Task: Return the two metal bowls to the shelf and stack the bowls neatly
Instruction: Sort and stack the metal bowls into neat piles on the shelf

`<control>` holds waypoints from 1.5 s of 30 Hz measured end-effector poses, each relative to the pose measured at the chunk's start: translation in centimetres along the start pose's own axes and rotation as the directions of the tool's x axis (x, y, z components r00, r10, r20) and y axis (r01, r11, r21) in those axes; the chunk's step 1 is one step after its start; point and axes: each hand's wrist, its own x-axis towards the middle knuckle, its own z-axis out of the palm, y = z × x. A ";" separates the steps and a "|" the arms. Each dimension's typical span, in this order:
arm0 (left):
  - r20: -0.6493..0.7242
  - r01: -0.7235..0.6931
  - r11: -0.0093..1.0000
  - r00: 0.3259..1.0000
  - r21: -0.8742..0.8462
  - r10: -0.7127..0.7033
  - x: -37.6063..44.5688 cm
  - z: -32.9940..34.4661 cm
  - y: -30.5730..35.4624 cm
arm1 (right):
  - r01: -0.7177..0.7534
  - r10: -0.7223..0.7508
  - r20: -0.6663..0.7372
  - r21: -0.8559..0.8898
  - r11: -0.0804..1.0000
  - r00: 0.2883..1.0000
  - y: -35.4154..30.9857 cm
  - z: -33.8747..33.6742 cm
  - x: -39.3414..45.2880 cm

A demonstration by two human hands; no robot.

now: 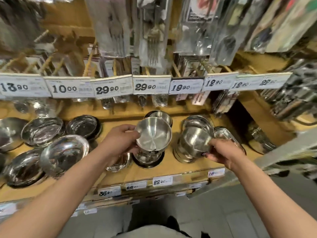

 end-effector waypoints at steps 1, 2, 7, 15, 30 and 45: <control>-0.023 0.009 1.000 1.000 0.003 -0.009 0.3 1.0 0.0 | 0.010 -0.010 0.003 -0.019 1.000 1.000 0.0 -0.3 0.9; -0.042 0.014 1.000 0.999 0.003 -0.014 0.6 2.0 0.0 | 0.028 -0.028 0.013 -0.029 0.999 1.000 0.0 -0.6 1.7; -0.120 0.024 0.998 0.992 -0.064 -0.031 1.4 6.5 -0.1 | 0.120 -0.116 0.111 -0.029 0.992 0.987 -0.1 -1.4 4.3; -0.168 0.034 0.996 0.985 -0.088 -0.049 1.0 9.9 -0.4 | 0.210 -0.160 0.218 -0.228 0.951 0.963 0.6 -0.8 5.6; -0.134 0.065 0.995 0.990 0.080 -0.054 4.7 16.0 -0.7 | 0.310 -0.260 0.209 -0.261 0.914 0.943 2.1 -1.5 5.7; -0.233 0.041 0.969 0.972 0.242 0.017 5.9 17.7 -1.7 | 0.449 -0.382 0.305 -0.193 0.873 0.873 0.4 -1.7 6.3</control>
